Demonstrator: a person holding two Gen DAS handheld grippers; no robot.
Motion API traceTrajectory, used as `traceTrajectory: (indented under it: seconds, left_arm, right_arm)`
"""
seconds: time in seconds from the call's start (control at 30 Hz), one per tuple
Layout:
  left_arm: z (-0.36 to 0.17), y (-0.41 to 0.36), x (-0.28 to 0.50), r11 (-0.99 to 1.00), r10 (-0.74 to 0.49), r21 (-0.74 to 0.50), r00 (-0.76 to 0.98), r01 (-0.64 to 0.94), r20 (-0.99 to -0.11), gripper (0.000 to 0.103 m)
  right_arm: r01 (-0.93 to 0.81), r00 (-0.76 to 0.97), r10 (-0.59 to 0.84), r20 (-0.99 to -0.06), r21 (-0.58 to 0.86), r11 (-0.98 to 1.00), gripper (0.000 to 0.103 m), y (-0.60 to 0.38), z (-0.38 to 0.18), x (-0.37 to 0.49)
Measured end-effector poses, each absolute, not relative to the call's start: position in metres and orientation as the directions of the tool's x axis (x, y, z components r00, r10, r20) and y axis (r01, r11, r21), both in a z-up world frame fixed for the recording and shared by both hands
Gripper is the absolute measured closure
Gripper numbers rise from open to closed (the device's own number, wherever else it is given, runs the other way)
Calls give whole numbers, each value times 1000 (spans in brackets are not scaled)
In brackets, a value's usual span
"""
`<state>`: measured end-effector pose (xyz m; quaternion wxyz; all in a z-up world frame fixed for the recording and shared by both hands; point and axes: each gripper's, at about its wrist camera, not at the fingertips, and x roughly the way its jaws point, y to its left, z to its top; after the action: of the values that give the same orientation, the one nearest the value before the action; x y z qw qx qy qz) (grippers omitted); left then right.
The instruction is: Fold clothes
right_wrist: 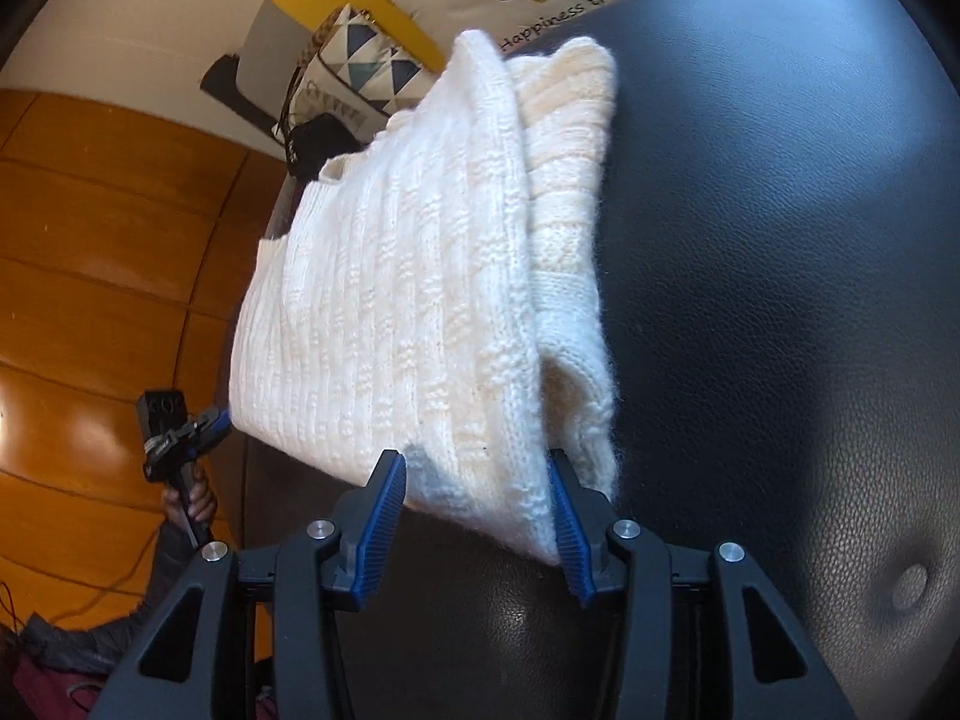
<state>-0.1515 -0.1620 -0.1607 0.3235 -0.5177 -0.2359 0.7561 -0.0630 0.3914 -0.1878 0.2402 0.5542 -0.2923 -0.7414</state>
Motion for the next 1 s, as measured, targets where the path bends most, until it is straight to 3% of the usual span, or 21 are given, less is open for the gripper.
traceTrajectory:
  seconds: [0.1, 0.17, 0.2, 0.53, 0.63, 0.7, 1.0]
  left_arm:
    - [-165, -152, -146, -640, 767, -714, -180, -285, -616, 63]
    - [-160, -148, -136, -656, 749, -678, -175, -331, -639, 93]
    - [-159, -149, -133, -661, 744, -672, -174, -334, -645, 96]
    - [-142, -182, -90, -701, 707, -635, -194, -325, -680, 98]
    - [-155, -195, -90, -711, 701, -662, -163, -236, -695, 97]
    - [-153, -202, -87, -727, 686, -659, -180, -193, -705, 95]
    - [-127, -232, -87, -731, 644, -681, -356, -27, -677, 90]
  right_arm:
    - [67, -246, -658, -711, 665, -744, 57, 389, -183, -62]
    - [87, -225, -635, -739, 634, -768, 58, 384, -180, -62]
    - [93, -205, -633, -747, 629, -772, 59, 381, -180, -63]
    - [141, -49, -585, -810, 574, -806, 72, 368, -178, -35]
    - [39, -67, -672, -737, 671, -740, 70, 384, -186, -25]
    - [14, -101, -712, -695, 714, -700, 62, 391, -183, -16]
    - [55, -294, -762, -577, 786, -616, 59, 405, -171, -8]
